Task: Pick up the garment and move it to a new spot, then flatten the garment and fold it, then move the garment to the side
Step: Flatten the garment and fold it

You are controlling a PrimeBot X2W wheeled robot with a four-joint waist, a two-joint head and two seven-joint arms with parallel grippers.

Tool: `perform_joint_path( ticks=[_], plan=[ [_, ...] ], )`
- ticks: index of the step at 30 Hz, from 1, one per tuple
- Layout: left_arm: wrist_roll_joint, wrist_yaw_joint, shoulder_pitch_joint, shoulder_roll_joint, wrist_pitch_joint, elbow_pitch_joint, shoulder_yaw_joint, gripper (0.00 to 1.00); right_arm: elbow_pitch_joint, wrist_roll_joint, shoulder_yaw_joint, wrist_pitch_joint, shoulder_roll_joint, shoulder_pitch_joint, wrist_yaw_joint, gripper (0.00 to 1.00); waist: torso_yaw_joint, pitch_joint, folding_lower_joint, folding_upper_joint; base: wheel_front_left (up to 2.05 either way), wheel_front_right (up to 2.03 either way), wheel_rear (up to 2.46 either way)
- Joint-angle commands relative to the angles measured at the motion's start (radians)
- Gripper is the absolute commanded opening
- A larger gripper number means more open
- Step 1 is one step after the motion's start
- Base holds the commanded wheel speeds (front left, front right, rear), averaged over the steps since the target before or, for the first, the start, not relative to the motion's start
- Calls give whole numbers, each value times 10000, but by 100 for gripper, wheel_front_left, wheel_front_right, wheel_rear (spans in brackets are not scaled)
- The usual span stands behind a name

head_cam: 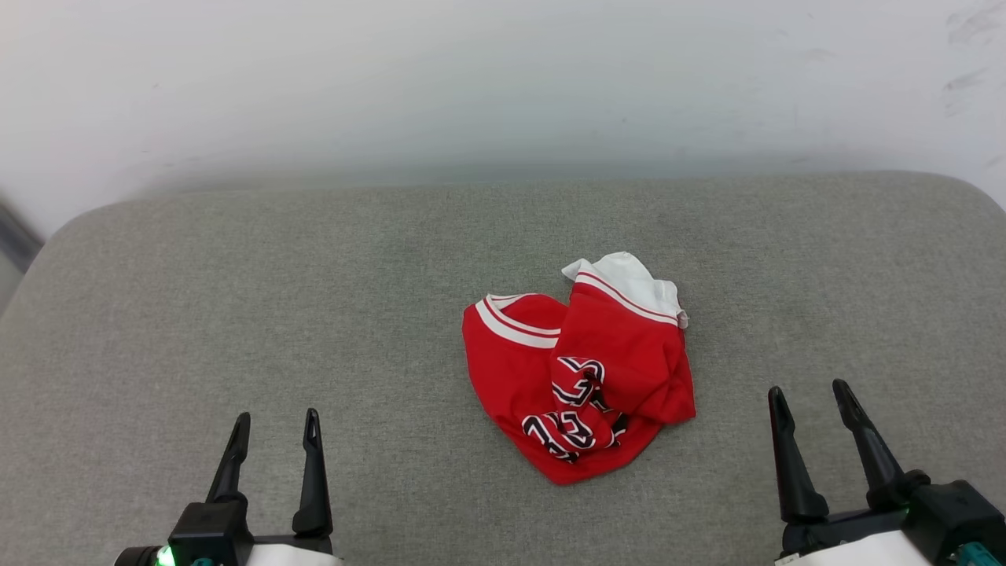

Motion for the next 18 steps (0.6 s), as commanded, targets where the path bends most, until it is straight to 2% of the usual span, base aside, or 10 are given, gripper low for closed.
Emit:
perform_joint_path(
  ticks=[1,9,13,18],
  plan=[
    [107,-100,108,-73,-26,-3,88,100,9,23,-57,-26,20,81,-3,100,11,2,0,-1,0,0,0],
    [257,-311,-8,-273,-26,-98,320,100,-631,-522,-310,-26,21,-1266,-1,100,2,306,0,-1,0,0,0],
    [294,-355,-265,-342,-26,-162,381,100,-789,-1218,-210,-24,-25,-2717,-1,100,53,707,0,-1,0,0,0],
    [293,-481,-711,-401,-26,-253,468,100,175,-1215,366,-24,-796,-4841,-3,100,190,1318,0,-1,0,0,0]
  ],
)
